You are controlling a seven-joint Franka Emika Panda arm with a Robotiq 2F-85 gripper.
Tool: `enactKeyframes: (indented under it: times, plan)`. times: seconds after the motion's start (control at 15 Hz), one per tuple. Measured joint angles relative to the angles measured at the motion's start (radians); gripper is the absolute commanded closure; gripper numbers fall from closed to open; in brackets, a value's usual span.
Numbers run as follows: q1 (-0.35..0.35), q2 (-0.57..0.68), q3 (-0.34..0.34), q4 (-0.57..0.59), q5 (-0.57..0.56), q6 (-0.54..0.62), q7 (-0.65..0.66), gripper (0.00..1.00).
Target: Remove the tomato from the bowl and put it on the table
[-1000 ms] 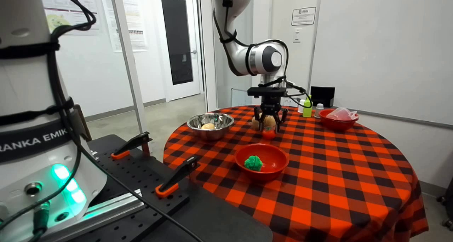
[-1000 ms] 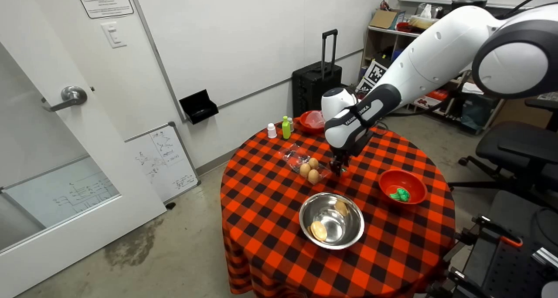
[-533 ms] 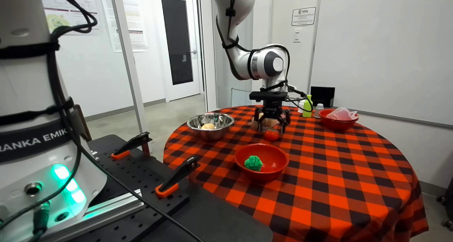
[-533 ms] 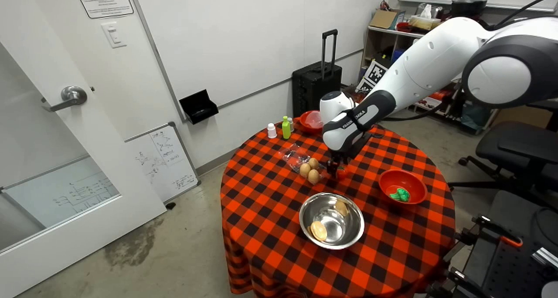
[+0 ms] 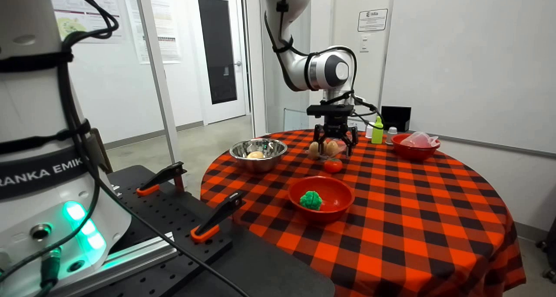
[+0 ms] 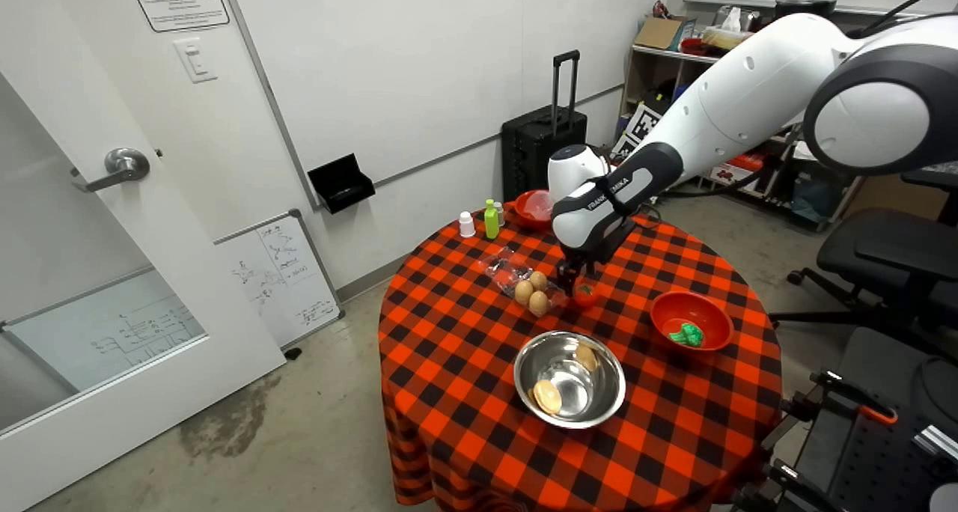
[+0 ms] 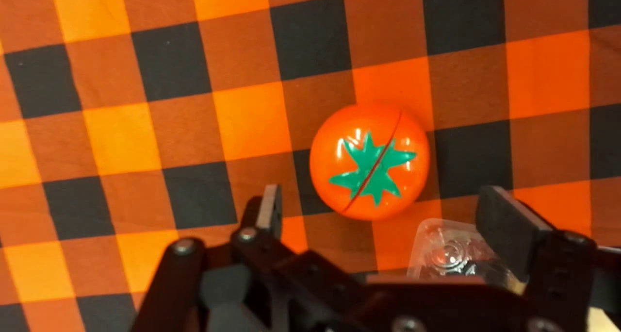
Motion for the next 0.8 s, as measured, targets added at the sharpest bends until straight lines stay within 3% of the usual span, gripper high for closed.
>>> enactKeyframes:
  times: [0.8]
  plan:
    - [0.036,-0.275,0.012,-0.270,-0.005,-0.022,0.003,0.00]
